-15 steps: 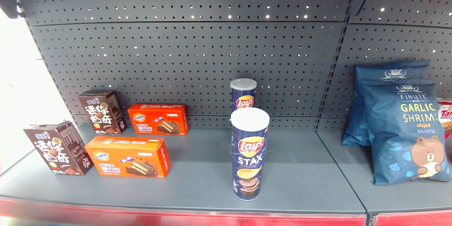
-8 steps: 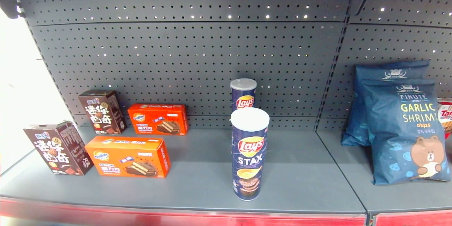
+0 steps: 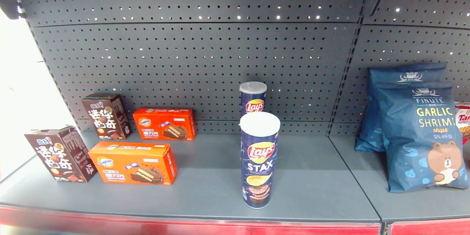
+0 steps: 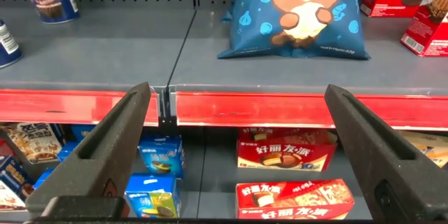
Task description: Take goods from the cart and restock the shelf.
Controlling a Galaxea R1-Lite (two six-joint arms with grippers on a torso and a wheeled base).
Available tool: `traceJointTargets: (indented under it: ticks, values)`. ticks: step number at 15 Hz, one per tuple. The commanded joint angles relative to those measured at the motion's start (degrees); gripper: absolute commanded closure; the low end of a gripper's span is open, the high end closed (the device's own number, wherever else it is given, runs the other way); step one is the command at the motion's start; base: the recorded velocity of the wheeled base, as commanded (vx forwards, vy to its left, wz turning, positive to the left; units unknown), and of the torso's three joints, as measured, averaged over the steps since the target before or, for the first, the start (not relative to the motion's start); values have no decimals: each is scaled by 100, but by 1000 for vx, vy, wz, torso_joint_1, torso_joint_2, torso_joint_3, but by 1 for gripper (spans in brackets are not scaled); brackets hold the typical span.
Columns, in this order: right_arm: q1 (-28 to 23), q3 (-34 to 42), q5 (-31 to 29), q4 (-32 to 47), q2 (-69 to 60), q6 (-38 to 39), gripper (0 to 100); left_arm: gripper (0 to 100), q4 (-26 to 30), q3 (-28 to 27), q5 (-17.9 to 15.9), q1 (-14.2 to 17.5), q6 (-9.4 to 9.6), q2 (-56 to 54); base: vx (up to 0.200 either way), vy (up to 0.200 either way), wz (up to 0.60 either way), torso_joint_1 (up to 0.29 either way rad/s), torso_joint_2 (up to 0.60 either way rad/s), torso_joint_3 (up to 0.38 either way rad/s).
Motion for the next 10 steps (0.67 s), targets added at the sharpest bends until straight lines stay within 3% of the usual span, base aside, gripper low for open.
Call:
traceJointTargets:
  ticks: [1,2,10]
  values:
    - [0,0,2,-1,-2,3,0,0,-1,2,-2,-1,-7,7,0,0,0,0,0,0]
    - [0,0,2,8,-2,3,0,0,-1,2,-2,8,-7,7,0,0,-600,-2,2,7]
    - [0,0,2,-1,-2,3,0,0,-1,2,-2,8,-7,7,0,0,0,0,0,0]
